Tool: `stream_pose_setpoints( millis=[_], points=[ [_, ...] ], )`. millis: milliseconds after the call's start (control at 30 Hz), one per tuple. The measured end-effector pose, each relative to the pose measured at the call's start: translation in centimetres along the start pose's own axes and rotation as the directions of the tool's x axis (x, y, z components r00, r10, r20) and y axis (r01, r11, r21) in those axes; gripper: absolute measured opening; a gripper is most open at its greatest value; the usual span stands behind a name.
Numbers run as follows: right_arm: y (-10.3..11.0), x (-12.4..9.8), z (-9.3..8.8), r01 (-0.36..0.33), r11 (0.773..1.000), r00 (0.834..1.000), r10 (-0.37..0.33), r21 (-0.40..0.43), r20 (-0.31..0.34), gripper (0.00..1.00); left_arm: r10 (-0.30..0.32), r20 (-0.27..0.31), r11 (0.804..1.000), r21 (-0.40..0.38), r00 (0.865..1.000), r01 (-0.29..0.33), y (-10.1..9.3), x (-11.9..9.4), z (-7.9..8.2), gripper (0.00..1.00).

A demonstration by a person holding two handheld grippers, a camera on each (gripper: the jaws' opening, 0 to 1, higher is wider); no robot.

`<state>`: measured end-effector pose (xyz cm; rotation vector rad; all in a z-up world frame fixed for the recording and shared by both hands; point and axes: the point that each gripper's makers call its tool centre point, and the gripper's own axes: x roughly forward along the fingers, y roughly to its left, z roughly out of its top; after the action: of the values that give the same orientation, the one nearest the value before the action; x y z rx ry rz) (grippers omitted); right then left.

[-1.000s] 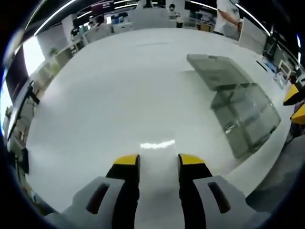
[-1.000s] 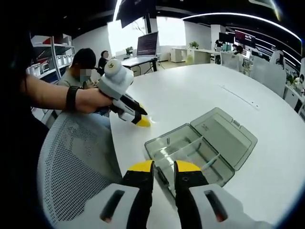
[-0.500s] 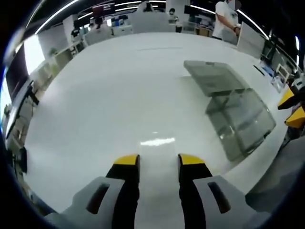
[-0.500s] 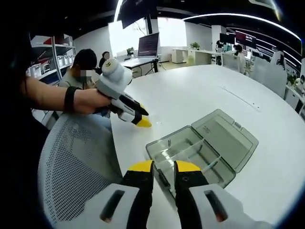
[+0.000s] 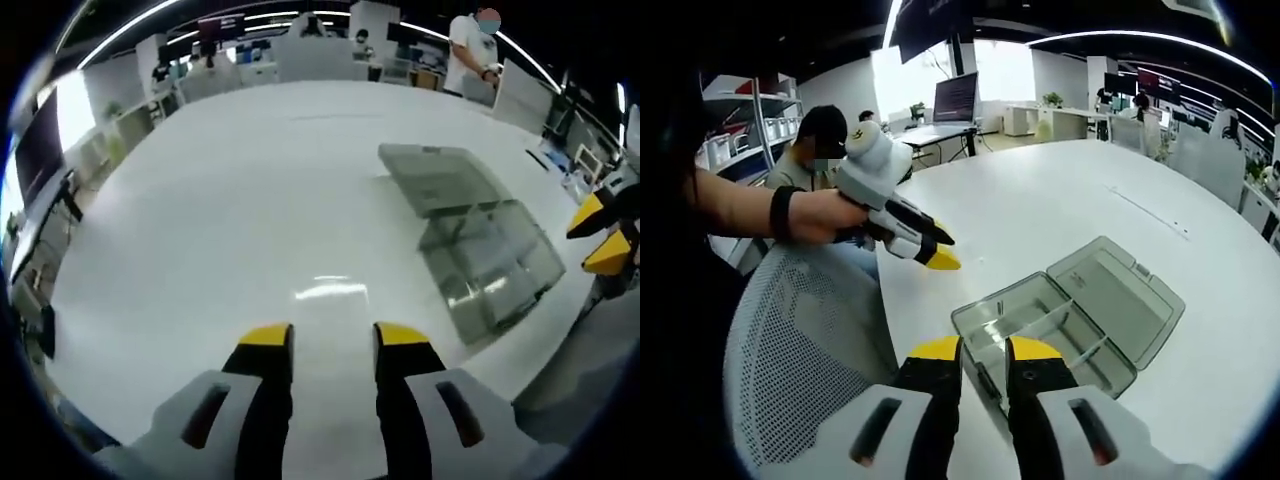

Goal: Insert the divider into the dual guide fixture by aligning both edges with the guide slots and pushing it downward to the bottom, including one-sided entry, uneven engagement, binding, and posture correction.

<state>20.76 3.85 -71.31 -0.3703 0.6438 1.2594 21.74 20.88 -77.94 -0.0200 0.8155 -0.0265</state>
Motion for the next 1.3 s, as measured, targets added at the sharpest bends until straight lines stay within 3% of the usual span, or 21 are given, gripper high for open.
stream_pose_setpoints(
  millis=[467,1300],
  points=[
    [0.4,0.1,0.5,-0.013,1.000,1.000,0.013,0.005,0.015,0.13,-0.021,0.050,1.000,-0.013,0.999,0.022,-0.8,-1.2,0.8,0.29],
    [1.1,0.1,1.4,-0.015,1.000,0.999,0.015,0.018,0.046,0.13,-0.094,0.169,0.995,-0.005,0.981,0.097,-3.2,-3.3,3.3,0.29]
  ],
)
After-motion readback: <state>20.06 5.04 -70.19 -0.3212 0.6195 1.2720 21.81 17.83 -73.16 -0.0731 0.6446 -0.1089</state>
